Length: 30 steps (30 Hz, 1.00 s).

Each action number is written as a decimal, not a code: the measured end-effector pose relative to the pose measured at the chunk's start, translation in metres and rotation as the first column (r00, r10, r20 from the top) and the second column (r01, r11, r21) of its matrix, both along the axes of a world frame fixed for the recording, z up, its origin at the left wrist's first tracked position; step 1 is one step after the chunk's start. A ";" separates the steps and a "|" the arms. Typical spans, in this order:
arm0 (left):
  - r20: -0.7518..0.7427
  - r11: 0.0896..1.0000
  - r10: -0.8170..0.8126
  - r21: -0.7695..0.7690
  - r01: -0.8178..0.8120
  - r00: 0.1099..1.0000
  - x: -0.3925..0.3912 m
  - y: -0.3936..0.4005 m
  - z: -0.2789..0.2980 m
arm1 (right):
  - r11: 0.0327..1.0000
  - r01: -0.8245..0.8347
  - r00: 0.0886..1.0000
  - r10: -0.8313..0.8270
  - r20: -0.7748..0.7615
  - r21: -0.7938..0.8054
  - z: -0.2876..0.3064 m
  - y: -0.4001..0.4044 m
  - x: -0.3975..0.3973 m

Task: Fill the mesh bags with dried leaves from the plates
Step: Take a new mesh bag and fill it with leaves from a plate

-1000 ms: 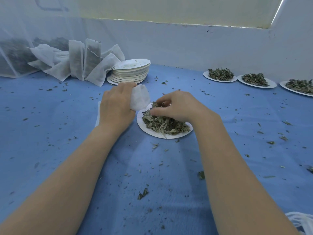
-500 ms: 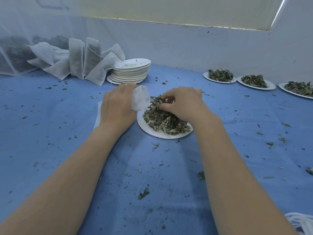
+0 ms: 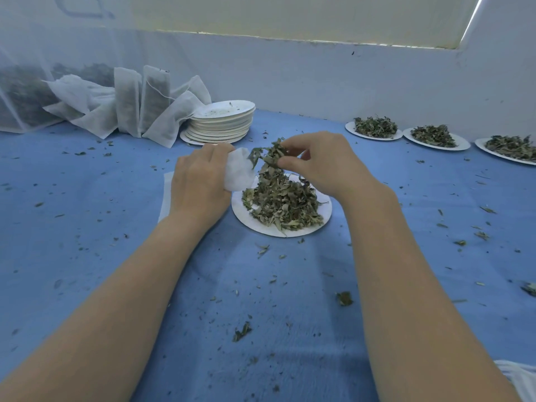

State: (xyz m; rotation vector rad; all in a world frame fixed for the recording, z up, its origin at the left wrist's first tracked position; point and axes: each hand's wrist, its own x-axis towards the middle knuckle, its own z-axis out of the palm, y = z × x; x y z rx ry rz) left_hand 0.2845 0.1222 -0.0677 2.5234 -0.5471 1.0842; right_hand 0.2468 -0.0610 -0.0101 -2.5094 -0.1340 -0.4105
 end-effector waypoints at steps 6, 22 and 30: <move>0.006 0.998 -0.054 0.020 0.054 0.999 -0.005 -0.007 0.001 | 0.995 -0.055 0.998 0.052 -0.041 -0.087 0.003 0.012 -0.001; 0.079 0.981 -0.187 -0.037 0.190 0.979 -0.010 -0.019 0.000 | 0.978 -0.203 0.972 0.208 -0.111 0.055 0.004 0.028 -0.007; 0.057 0.979 -0.183 -0.076 0.187 0.982 -0.009 -0.019 0.001 | 0.977 -0.181 0.980 0.190 -0.067 0.116 0.003 0.028 -0.009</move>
